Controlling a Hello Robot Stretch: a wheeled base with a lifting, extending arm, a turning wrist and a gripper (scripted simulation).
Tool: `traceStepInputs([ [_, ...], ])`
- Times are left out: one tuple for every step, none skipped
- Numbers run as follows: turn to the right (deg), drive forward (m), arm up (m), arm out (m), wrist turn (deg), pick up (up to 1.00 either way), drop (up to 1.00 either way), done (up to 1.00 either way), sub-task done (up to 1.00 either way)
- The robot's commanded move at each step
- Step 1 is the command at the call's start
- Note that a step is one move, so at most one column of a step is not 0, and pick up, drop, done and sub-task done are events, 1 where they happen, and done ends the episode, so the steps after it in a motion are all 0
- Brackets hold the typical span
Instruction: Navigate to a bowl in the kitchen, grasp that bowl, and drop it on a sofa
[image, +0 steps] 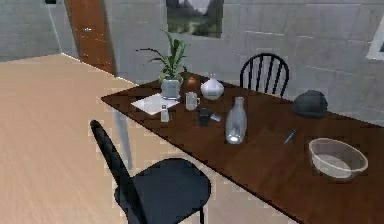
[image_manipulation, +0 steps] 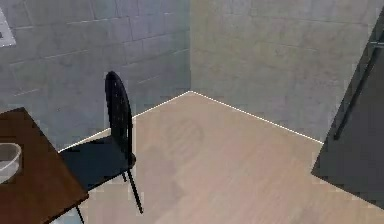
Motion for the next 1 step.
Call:
traceStepInputs([
  [45.0, 0.00, 0.00, 0.00, 0.0, 0.00, 0.00, 0.00, 0.00],
])
